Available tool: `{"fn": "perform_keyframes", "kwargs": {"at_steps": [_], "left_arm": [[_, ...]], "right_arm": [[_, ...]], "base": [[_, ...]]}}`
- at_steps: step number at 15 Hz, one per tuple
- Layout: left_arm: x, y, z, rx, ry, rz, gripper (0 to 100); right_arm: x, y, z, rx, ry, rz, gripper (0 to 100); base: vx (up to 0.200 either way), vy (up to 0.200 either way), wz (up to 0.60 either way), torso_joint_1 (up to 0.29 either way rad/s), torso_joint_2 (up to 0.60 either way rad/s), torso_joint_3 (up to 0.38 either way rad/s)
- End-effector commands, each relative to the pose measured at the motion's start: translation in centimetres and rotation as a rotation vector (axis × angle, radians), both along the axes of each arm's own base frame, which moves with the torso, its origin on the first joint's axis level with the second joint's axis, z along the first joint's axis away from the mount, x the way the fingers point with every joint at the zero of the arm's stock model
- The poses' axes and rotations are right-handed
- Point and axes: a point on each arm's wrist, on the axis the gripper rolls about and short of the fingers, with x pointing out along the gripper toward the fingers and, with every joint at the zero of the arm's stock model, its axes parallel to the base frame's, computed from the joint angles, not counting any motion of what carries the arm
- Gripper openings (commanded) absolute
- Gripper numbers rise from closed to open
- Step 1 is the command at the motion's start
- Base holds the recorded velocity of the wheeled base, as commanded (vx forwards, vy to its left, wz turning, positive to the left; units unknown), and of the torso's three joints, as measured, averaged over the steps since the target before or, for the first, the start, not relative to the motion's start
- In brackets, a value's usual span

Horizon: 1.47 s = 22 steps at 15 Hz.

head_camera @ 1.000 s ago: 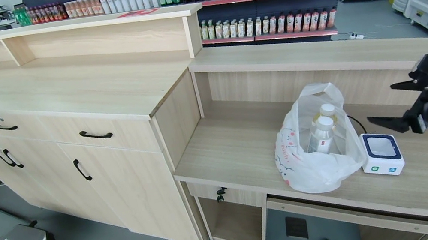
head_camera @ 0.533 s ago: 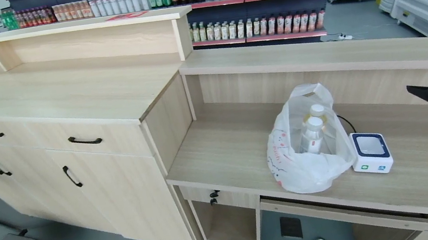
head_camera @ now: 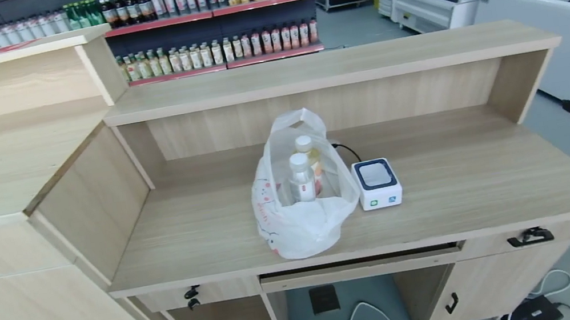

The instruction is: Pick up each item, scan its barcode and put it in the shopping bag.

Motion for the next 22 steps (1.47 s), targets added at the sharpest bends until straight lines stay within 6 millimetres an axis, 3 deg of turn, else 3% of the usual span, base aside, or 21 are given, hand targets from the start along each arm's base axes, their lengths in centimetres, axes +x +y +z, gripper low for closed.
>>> {"fn": "perform_keyframes", "kwargs": {"at_steps": [1, 3, 5, 7, 9, 10, 13, 16, 22], "left_arm": [[0.0, 0.0, 0.0, 0.000, 0.000, 0.000, 100], [0.0, 0.0, 0.0, 0.000, 0.000, 0.001, 100], [0.0, 0.0, 0.0, 0.000, 0.000, 0.000, 100], [0.0, 0.0, 0.0, 0.000, 0.000, 0.000, 100], [0.0, 0.0, 0.0, 0.000, 0.000, 0.001, 100], [0.0, 0.0, 0.0, 0.000, 0.000, 0.000, 100], [0.0, 0.0, 0.0, 0.000, 0.000, 0.000, 100], [0.0, 0.0, 0.0, 0.000, 0.000, 0.000, 100], [0.0, 0.0, 0.0, 0.000, 0.000, 0.000, 100]], "right_arm": [[-3.7, 1.2, -1.6, 0.094, -0.005, 0.012, 100], [-6.0, 2.0, -3.3, 0.102, 0.011, 0.011, 100], [-9.9, 3.5, -6.4, 0.144, 0.065, 0.025, 100], [-12.2, 4.2, -7.8, 0.196, 0.063, 0.008, 100], [-16.4, 5.6, -10.2, 0.243, 0.013, 0.026, 100], [-17.6, 5.9, -10.0, 0.243, -0.033, 0.033, 100], [-22.8, 7.2, -12.5, 0.242, -0.073, 0.084, 100], [-24.8, 7.5, -14.5, 0.256, -0.100, 0.057, 100], [-24.8, 7.5, -14.6, 0.282, -0.095, 0.052, 100]], "base": [[0.000, 0.000, 0.00, -0.154, 0.37, 0.207], [0.000, 0.000, 0.00, -0.166, 0.37, 0.210], [0.000, 0.000, 0.00, -0.107, 0.30, 0.171], [0.000, 0.000, 0.00, -0.024, 0.07, 0.046], [0.000, 0.000, 0.00, 0.000, 0.00, 0.000], [0.000, 0.000, 0.00, 0.000, 0.00, 0.000], [0.000, 0.000, 0.00, 0.000, 0.00, 0.000], [0.000, 0.000, 0.00, 0.000, 0.00, 0.000], [0.000, 0.000, 0.00, 0.000, 0.00, 0.000]]}}
